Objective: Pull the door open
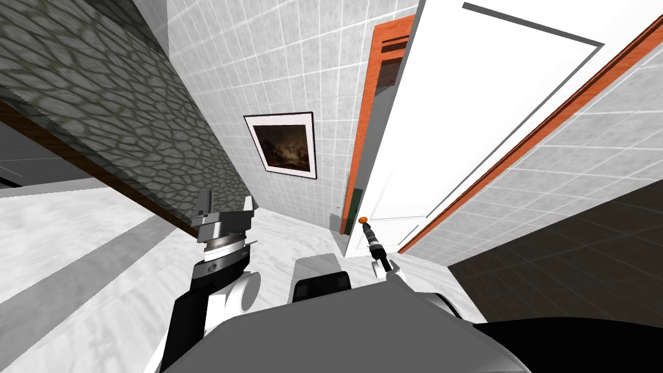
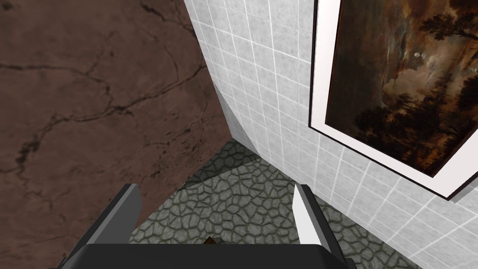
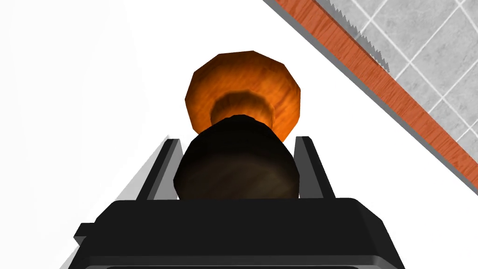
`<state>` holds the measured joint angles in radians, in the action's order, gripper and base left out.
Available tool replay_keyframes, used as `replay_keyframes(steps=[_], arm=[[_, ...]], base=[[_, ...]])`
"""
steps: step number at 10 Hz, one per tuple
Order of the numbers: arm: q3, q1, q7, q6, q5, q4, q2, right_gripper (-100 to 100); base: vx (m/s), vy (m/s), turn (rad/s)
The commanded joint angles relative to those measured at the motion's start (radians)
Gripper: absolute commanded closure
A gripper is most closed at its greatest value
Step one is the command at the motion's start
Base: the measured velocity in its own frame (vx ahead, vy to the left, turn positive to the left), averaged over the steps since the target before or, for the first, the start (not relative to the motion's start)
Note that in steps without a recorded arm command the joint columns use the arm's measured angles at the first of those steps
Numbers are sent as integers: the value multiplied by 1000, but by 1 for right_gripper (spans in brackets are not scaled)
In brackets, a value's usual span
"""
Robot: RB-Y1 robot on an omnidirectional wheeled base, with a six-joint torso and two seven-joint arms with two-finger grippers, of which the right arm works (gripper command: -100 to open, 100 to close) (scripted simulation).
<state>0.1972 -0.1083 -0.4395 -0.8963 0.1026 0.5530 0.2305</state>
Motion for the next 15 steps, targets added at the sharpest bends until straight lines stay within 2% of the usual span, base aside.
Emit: replay_keyframes(steps=[1, 2, 6, 8, 10, 11, 12, 13, 15], arm=[[-16, 0, 50, -2, -2, 0, -10, 100], [-16, 0, 54, -2, -2, 0, -10, 100], [-37, -11, 170, -5, -18, -11, -10, 100], [-37, -11, 178, -5, -18, -11, -10, 100], [-51, -19, 247, -6, -28, -19, -10, 100], [-51, -19, 260, -6, -28, -19, -10, 100], [-58, -23, 300, -7, -34, -23, -10, 100], [-58, -23, 302, -7, -34, -23, -10, 100], [-73, -31, 367, -9, -45, -31, -10, 100]], base=[[-31, -7, -3], [-25, -5, 11], [-38, -8, 2], [-19, -5, 4], [-31, -6, 5], [-39, -10, 8], [-38, -10, -5], [-27, -3, 2], [-42, -8, 10]])
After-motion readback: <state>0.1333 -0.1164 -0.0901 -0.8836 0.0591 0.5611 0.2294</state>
